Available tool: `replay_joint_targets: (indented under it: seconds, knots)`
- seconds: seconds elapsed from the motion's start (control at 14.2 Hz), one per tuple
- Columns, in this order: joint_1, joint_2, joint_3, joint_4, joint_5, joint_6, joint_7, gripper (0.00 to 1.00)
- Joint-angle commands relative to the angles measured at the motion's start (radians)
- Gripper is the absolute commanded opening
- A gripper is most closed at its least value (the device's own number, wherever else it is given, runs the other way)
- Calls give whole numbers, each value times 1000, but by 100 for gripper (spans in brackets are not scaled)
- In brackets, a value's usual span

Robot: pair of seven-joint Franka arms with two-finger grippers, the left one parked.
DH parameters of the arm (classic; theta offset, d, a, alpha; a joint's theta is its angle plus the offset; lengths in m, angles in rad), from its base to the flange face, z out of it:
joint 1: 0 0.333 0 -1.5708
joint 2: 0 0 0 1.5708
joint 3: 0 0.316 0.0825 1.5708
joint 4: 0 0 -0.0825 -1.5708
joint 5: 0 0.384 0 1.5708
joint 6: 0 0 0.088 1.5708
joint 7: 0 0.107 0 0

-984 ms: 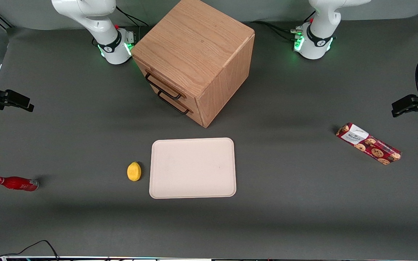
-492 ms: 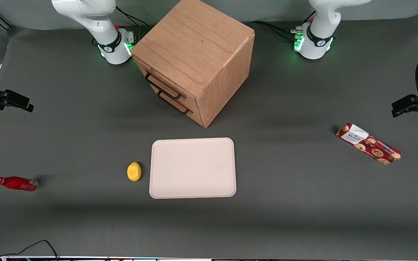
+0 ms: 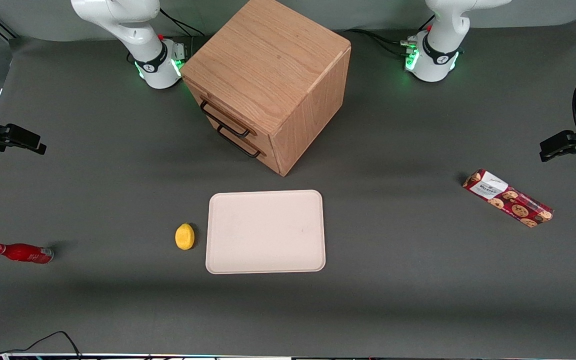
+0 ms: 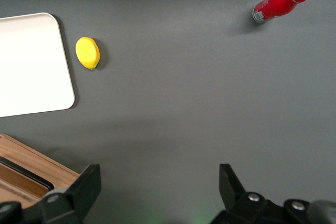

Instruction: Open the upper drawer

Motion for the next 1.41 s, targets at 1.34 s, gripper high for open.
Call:
replay_joint_targets:
  seconds: [1.34]
  knots:
    - [659,-15,-113,30,106,-171,-83,100]
